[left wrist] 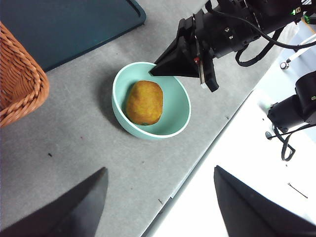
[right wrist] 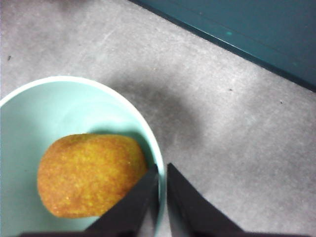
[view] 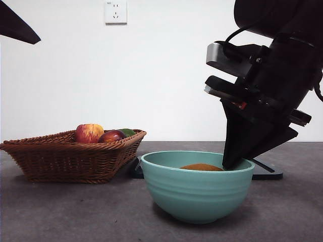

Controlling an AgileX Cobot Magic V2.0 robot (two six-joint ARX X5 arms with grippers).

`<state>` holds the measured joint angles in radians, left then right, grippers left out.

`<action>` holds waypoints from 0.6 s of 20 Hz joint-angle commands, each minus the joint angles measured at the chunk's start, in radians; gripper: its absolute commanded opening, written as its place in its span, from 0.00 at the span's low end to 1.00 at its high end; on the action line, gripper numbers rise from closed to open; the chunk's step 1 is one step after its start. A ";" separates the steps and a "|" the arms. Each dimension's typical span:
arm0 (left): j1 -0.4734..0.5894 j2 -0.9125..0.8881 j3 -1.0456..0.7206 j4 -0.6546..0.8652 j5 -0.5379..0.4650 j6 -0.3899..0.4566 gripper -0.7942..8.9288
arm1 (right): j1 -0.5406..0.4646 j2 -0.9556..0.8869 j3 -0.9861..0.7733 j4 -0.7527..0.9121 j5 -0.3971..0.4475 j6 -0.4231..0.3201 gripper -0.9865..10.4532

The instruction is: Pick up the wifruite, put it on the bowl, pick up the plate, put it on desk

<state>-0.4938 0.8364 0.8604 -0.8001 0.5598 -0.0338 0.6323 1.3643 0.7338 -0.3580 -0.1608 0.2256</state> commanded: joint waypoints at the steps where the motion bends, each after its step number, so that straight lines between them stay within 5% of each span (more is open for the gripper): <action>1: -0.005 0.006 0.006 0.011 0.007 0.019 0.43 | 0.008 0.016 0.005 0.014 -0.005 0.009 0.10; 12: -0.005 0.006 0.006 0.011 0.007 0.023 0.43 | -0.005 0.013 0.142 -0.047 -0.021 -0.007 0.10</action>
<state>-0.4938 0.8364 0.8604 -0.7990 0.5598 -0.0250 0.6205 1.3643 0.8597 -0.4110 -0.1814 0.2230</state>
